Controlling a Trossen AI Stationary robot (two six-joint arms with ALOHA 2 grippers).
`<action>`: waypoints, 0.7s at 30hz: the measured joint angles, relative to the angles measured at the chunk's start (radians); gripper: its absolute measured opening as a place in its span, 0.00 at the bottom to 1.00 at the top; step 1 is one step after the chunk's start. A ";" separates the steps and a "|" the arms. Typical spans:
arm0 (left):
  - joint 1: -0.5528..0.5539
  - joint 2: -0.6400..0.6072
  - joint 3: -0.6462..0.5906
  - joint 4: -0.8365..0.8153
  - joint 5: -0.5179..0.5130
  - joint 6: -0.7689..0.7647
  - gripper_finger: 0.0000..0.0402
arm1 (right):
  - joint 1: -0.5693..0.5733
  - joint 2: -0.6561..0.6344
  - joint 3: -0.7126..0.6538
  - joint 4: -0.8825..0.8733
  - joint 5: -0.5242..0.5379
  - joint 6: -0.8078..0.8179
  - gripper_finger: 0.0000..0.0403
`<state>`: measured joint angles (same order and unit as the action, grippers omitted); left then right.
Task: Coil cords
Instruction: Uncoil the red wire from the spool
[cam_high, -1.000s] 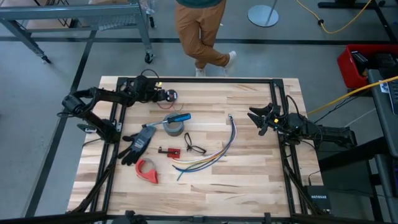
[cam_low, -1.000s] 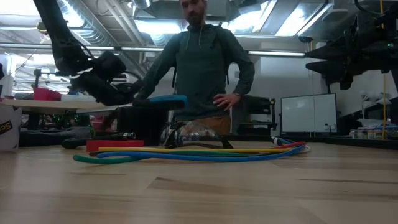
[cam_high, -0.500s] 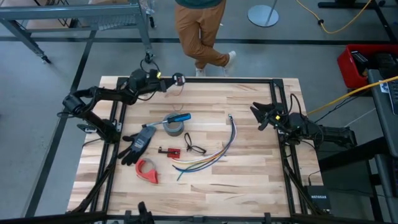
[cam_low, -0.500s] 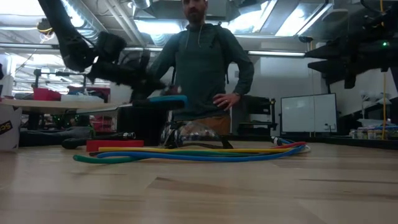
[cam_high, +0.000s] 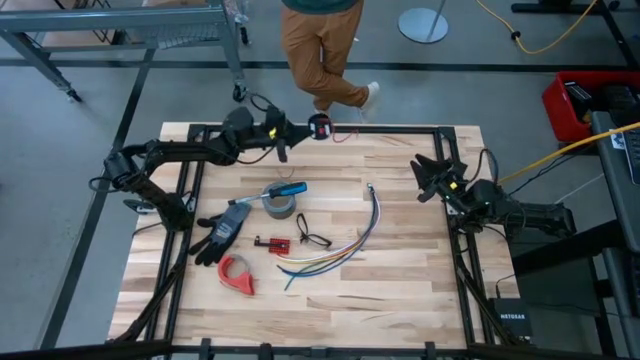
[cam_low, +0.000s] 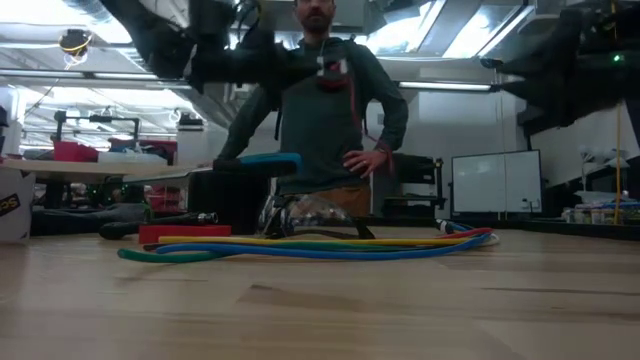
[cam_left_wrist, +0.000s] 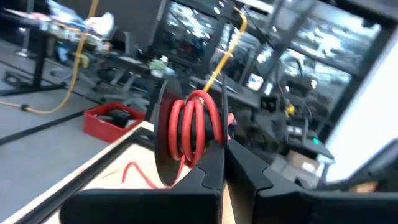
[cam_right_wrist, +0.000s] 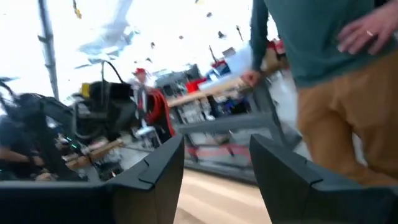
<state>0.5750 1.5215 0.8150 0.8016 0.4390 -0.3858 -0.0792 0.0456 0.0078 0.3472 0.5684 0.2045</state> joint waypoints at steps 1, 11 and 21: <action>-0.016 0.000 0.011 -0.016 0.000 0.016 0.00 | 0.000 0.000 0.000 0.017 -0.026 -0.017 0.47; -0.175 0.000 0.051 -0.042 -0.035 0.042 0.00 | 0.000 0.174 0.004 0.083 -0.117 0.024 0.47; -0.301 0.000 0.052 -0.045 -0.045 0.131 0.00 | 0.000 0.636 0.180 0.137 -0.238 -0.043 0.47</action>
<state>0.2735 1.5215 0.8669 0.7570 0.3938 -0.2545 -0.0788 0.6821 0.1878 0.4845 0.3300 0.1612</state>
